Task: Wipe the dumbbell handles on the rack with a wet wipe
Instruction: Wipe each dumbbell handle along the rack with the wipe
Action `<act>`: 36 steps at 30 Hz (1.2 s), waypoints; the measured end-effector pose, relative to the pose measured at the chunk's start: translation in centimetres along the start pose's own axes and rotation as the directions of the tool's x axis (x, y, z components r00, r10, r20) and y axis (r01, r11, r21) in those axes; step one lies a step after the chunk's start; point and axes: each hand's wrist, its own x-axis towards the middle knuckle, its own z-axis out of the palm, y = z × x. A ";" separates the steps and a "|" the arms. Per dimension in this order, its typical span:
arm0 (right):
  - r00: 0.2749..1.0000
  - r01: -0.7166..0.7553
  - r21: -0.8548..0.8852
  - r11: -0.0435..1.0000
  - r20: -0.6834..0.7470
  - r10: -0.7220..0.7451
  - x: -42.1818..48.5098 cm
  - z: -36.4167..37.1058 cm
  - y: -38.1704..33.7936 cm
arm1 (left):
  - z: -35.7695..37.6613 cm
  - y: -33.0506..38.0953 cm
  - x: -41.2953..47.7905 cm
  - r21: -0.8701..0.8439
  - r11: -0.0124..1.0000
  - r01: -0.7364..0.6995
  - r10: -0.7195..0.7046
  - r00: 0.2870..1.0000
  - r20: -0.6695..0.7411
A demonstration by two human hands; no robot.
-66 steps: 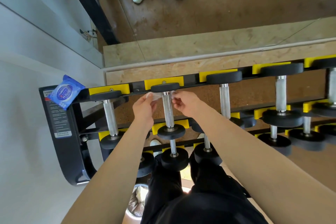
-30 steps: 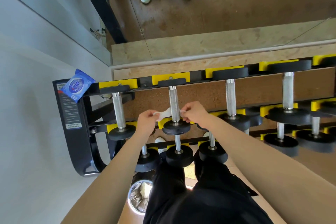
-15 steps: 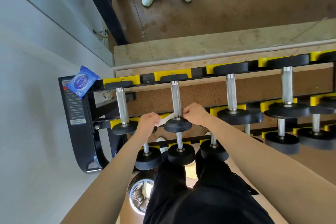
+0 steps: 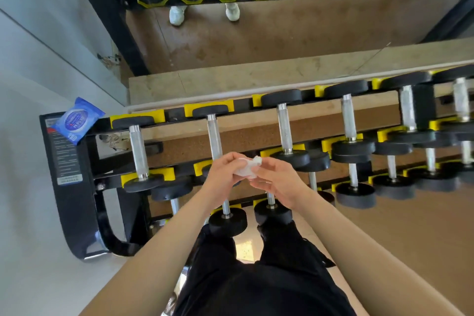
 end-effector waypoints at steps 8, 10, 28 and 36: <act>0.982 0.074 -0.015 0.997 -0.172 -0.076 1.0 -8.7 -2.6 | 8.6 -3.2 2.7 0.348 0.932 -0.097 0.175 0.964 -0.200; 0.968 0.116 -0.080 0.990 -0.213 -0.130 2.3 -11.2 -4.2 | 10.2 -4.4 4.0 0.395 0.913 -0.101 0.205 0.951 -0.232; 0.902 0.272 -0.889 0.368 0.101 -0.420 9.8 -14.8 -3.8 | 14.0 -6.8 6.6 0.710 0.702 0.058 0.353 0.837 -0.418; 0.849 0.292 -0.894 0.341 0.077 -0.523 9.3 -12.9 -10.3 | 12.0 -6.4 7.7 0.723 0.691 -0.009 0.324 0.898 -0.298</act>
